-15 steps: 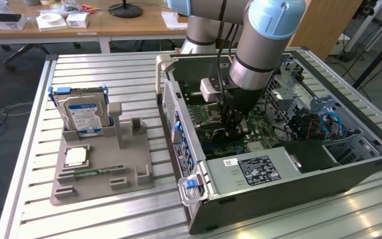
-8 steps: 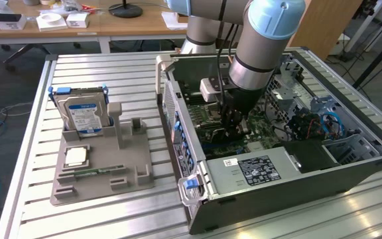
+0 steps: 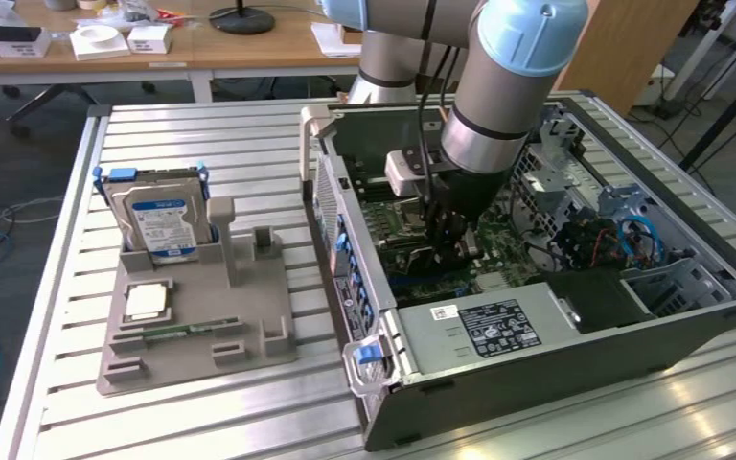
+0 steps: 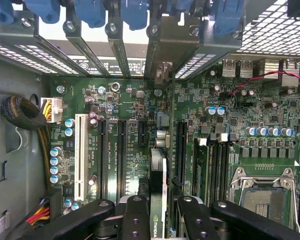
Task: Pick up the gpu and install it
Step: 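Insert the gpu into the slot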
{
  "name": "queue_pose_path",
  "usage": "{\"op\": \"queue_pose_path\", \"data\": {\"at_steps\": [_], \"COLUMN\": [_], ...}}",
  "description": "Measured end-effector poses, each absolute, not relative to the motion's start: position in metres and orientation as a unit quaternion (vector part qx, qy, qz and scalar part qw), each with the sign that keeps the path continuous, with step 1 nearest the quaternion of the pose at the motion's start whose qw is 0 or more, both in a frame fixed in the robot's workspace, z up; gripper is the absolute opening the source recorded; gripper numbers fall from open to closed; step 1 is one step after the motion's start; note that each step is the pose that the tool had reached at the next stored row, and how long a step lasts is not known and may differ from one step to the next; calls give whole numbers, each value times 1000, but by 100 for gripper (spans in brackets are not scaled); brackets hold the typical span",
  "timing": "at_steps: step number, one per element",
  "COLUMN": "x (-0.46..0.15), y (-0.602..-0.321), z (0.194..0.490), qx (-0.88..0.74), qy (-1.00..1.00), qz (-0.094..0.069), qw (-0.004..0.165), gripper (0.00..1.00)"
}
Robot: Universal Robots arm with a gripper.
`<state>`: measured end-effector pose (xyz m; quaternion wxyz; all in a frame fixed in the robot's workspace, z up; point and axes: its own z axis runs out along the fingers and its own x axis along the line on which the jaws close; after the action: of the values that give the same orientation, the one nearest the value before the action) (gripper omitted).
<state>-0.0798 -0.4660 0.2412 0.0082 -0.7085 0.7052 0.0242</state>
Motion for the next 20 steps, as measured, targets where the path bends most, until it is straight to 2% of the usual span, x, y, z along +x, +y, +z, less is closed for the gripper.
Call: {"op": "queue_pose_path", "data": {"at_steps": [20], "x": [-81], "y": [-466], "z": [240], "qx": [-708], "qy": [705], "qz": [23], "qw": [9], "gripper": [27]}}
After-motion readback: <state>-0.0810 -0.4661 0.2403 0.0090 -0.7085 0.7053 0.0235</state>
